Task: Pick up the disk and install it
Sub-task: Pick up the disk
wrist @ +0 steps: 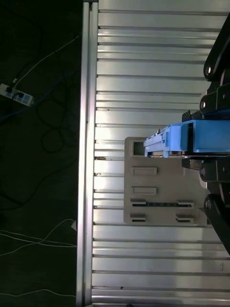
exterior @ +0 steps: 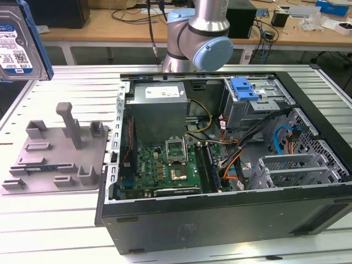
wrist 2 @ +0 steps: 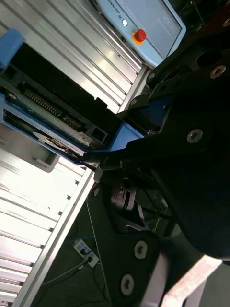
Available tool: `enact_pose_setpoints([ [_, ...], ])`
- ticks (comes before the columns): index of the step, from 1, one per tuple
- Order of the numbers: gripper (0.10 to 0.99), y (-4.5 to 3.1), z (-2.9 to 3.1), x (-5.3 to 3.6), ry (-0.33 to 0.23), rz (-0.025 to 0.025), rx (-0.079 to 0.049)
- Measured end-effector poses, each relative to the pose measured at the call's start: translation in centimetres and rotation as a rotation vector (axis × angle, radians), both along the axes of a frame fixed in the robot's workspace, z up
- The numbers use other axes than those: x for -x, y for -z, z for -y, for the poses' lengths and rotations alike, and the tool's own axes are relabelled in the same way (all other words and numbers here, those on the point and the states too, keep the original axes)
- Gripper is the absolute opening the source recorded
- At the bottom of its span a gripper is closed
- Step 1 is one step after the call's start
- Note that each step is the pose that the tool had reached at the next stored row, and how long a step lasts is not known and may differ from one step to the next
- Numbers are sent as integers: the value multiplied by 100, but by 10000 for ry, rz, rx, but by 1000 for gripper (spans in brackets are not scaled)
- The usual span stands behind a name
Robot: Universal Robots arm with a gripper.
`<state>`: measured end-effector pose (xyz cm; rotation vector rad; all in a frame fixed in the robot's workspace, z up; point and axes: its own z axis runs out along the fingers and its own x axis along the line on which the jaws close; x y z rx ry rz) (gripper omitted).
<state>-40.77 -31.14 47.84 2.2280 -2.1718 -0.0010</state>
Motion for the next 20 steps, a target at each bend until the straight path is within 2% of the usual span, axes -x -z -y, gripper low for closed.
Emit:
enact_pose_setpoints([
  [6, 369, -5, 6, 0, -2, -5, 2],
  [10, 369, -8, 50, -27, -1, -1, 1],
  [14, 369, -18, 184, -130, -2, -1, 1],
  [20, 369, -41, 345, -276, 0, -2, 1],
])
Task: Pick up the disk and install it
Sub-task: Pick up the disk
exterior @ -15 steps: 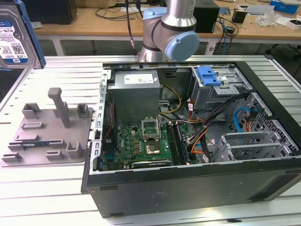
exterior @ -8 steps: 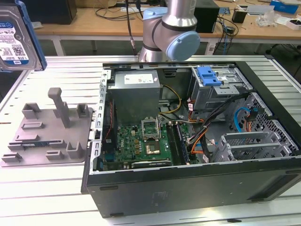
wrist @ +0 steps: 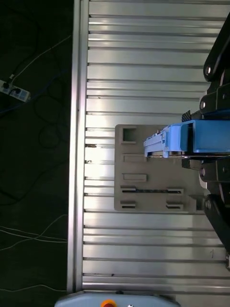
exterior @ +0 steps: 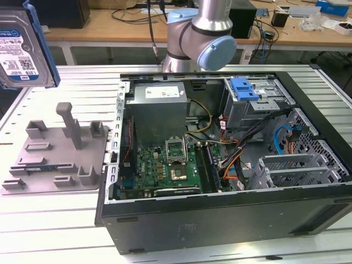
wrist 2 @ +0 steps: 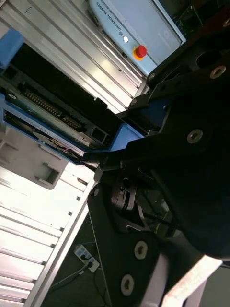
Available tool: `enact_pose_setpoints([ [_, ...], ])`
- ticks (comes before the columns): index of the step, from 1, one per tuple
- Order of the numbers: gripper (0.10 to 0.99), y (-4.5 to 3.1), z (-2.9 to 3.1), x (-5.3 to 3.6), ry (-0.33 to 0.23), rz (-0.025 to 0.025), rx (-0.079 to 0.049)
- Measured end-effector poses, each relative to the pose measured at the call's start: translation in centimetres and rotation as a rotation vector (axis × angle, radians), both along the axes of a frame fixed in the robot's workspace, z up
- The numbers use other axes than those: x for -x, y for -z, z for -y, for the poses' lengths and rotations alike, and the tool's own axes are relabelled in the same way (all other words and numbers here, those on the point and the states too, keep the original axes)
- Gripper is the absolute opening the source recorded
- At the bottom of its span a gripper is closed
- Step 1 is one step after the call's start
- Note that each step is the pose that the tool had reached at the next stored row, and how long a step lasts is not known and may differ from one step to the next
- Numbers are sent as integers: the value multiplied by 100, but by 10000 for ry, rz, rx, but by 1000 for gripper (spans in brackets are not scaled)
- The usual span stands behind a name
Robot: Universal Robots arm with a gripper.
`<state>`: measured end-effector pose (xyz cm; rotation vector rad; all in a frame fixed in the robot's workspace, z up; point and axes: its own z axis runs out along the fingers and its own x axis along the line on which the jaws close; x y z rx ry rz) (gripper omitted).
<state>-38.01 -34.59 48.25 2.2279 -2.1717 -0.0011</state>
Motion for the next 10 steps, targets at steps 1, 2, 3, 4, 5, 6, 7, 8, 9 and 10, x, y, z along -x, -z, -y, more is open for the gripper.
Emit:
enact_pose_setpoints([
  [1, 369, -4, 26, -24, 1, 0, 0],
  [2, 369, -8, 54, -49, -1, 0, 0],
  [3, 369, -12, 82, -75, -2, -1, 1],
  [4, 369, -15, 114, -103, 0, -1, 1],
  [5, 369, -23, 181, -163, -2, 0, 0],
  [6, 369, -26, 209, -188, -1, -1, 0],
  [7, 369, -29, 236, -213, 0, -1, 0],
  [8, 369, -34, 283, -258, 0, 0, 0],
  [9, 369, -38, 330, -301, -1, 0, -1],
  [10, 369, -42, 360, -329, 0, -1, 0],
])
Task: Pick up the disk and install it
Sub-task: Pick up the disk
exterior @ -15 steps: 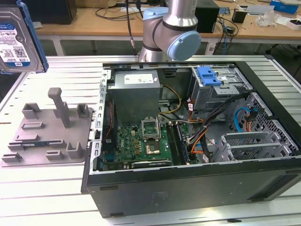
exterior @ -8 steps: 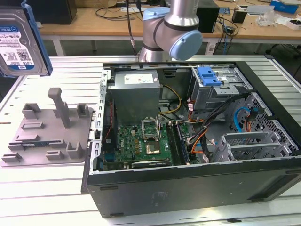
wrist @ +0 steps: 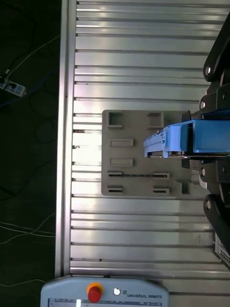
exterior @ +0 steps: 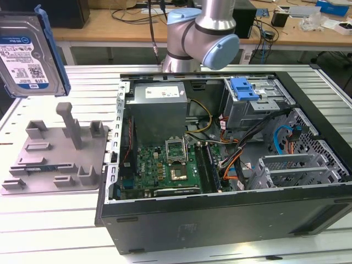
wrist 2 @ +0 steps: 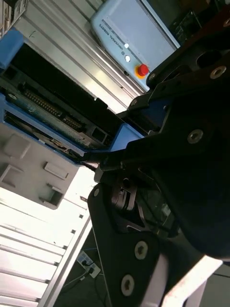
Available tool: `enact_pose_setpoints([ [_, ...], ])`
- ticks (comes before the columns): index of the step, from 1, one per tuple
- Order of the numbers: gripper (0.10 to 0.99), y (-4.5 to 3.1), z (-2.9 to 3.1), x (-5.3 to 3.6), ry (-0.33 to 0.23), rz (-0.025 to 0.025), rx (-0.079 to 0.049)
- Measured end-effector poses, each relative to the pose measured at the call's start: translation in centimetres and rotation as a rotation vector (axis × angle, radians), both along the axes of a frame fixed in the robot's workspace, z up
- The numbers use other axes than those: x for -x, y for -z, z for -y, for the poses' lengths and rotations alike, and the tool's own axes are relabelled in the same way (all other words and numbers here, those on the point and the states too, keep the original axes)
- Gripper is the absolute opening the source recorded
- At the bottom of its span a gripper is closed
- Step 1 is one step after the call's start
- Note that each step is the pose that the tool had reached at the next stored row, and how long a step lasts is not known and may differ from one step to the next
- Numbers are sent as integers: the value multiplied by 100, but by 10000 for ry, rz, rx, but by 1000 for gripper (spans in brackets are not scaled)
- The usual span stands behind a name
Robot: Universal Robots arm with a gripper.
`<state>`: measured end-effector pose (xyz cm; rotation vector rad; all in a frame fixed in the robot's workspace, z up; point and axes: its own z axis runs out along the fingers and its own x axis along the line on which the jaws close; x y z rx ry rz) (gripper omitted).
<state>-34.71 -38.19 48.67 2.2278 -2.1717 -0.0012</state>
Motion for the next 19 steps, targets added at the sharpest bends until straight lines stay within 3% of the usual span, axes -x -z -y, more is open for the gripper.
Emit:
enact_pose_setpoints([
  [5, 369, -14, 151, -146, 0, -2, 0],
  [10, 369, -30, 412, -433, -2, -9, 0],
  [19, 369, -38, 689, -825, -1, -21, -1],
])
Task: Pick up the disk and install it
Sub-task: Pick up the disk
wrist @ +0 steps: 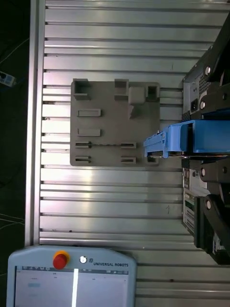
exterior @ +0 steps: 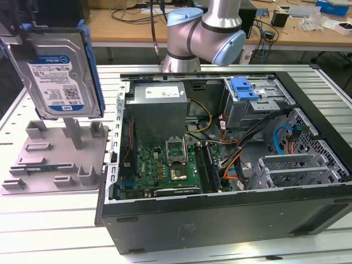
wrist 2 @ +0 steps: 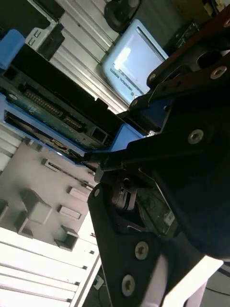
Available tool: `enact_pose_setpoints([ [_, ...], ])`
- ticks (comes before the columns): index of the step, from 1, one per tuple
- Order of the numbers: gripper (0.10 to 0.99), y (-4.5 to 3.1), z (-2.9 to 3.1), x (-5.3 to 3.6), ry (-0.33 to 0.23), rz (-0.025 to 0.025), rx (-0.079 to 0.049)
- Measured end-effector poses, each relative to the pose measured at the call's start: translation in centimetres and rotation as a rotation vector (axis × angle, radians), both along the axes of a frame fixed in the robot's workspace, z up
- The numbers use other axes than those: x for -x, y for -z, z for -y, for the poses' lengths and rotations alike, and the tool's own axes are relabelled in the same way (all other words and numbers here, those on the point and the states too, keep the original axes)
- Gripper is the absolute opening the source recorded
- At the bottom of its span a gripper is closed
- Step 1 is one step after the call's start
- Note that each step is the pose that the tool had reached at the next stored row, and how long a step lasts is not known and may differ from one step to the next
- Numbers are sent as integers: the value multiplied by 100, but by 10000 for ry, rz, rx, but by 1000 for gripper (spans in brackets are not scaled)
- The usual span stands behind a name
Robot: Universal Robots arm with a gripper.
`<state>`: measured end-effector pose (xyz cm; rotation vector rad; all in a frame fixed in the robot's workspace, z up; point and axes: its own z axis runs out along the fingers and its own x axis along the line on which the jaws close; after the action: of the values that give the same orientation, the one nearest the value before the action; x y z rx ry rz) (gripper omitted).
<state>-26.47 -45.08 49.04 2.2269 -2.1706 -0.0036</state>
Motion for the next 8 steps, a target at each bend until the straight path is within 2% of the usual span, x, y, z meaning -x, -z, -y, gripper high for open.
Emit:
enact_pose_setpoints([
  [2, 369, -1, 63, -110, -1, -3, 0],
  [8, 369, -1, 200, -381, 0, -13, 1],
])
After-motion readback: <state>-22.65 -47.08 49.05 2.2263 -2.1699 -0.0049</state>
